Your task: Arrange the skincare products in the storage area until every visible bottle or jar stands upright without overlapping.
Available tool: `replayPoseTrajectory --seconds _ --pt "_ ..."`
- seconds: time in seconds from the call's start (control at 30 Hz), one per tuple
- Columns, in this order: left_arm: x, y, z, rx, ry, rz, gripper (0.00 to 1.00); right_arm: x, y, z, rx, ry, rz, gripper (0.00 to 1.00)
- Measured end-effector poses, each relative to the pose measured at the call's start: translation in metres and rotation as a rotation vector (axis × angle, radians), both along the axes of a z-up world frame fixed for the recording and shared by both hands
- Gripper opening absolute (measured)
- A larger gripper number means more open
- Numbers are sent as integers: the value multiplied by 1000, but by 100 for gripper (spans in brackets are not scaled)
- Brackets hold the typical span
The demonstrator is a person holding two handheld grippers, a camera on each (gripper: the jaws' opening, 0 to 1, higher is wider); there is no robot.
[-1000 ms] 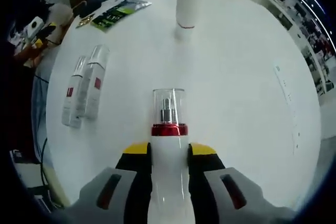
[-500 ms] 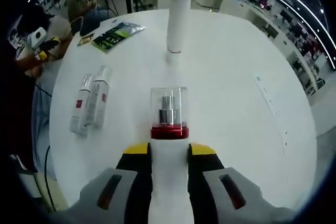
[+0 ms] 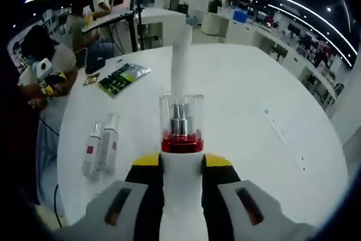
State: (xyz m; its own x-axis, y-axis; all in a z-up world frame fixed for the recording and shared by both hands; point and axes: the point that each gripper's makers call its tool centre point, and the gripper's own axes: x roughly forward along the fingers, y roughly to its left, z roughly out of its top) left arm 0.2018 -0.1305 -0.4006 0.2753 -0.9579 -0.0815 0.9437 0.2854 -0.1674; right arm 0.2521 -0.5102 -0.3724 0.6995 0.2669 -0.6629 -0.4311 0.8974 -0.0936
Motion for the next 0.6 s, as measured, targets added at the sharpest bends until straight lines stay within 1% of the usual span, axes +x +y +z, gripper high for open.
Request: replayPoseTrajectory --seconds 0.1,0.13,0.2,0.23,0.3,0.33,0.37,0.43,0.47,0.6 --pt "1 1 1 -2 1 6 35 10 2 7 63 -76 -31 22" --pt "1 1 1 -2 0 7 35 11 3 8 73 -88 -32 22" --pt "1 2 0 0 1 10 35 18 4 15 145 -158 -66 22" --pt "2 2 0 1 2 12 35 20 5 17 174 -181 -68 22" --pt "2 2 -1 3 4 15 35 24 6 21 239 -247 -86 22" --pt "2 2 -1 4 4 15 35 25 6 22 260 -264 -100 22" --pt "2 2 -2 7 3 16 35 27 7 24 294 -297 -98 22" --pt "3 2 -2 10 6 16 35 31 5 23 347 -331 -108 22" --pt "3 2 -2 12 6 16 35 33 5 22 360 -344 -106 22" --pt "6 0 -3 22 5 19 35 40 5 15 373 -362 -98 22"
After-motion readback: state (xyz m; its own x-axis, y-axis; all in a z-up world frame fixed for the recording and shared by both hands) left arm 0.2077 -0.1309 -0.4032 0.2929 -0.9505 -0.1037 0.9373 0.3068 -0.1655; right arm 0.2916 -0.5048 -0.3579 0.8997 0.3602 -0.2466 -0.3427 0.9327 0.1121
